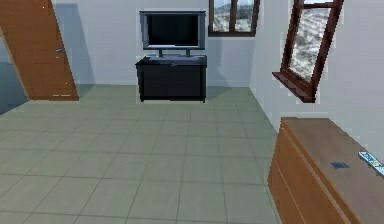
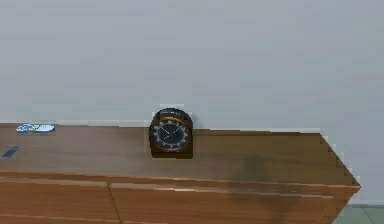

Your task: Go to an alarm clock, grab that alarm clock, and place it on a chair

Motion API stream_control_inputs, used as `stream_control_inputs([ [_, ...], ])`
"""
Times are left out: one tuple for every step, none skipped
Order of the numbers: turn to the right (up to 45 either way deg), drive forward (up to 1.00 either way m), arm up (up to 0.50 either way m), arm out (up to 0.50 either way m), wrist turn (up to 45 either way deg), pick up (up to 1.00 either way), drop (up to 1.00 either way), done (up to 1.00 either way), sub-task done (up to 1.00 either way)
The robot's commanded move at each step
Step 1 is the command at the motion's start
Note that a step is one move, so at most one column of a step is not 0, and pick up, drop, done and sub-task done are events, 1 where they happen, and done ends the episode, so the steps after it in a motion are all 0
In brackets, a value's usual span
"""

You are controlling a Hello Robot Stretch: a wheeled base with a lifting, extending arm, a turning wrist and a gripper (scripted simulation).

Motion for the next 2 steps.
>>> stream_control_inputs([
  [0.0,0.00,0.50,0.00,0.0,0.00,0.00,0.00,0.00],
  [0.0,0.00,0.38,0.00,0.0,0.00,0.00,0.00,0.00],
])
